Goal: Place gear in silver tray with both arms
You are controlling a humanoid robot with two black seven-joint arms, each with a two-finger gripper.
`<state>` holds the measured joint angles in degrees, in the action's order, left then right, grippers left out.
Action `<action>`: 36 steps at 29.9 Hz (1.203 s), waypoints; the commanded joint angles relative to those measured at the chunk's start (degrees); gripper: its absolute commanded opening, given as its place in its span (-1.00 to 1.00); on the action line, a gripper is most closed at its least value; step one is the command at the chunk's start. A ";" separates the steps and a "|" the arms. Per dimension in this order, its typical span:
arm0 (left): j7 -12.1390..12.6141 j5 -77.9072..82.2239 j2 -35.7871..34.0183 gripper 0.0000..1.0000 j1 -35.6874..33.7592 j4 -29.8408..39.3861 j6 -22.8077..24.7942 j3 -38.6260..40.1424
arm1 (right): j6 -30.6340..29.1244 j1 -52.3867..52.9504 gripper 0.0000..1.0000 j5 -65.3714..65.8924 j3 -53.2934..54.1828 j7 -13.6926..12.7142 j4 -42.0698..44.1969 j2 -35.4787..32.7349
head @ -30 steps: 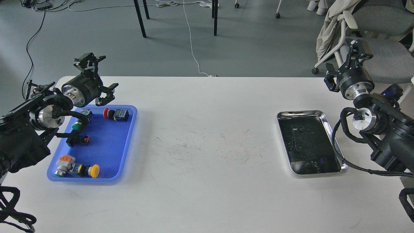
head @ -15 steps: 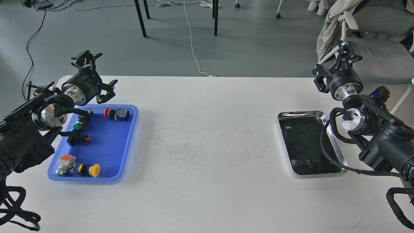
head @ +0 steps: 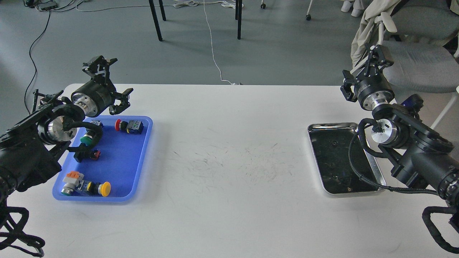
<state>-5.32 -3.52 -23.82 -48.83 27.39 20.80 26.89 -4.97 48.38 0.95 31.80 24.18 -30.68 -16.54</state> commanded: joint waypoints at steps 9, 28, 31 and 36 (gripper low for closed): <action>0.49 0.18 0.18 1.00 -0.48 0.55 1.08 0.00 | -0.04 -0.31 0.97 1.25 -0.51 0.87 -8.26 -0.60; -0.04 0.62 -0.09 1.00 -5.05 0.11 2.57 -0.61 | 0.84 -0.13 0.97 1.34 -0.69 0.96 -8.26 -0.07; -0.13 0.62 -0.26 1.00 -5.05 -0.15 2.83 -0.61 | 1.01 0.22 0.97 1.34 -0.60 0.96 -8.26 0.02; -0.04 0.62 -0.35 1.00 -4.78 -0.06 2.75 -0.61 | 1.71 1.01 0.97 1.34 -0.34 0.96 -8.34 0.02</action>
<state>-5.41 -2.90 -24.06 -53.85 27.38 23.62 26.28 -3.87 49.08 2.28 31.27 25.15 -38.94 -16.53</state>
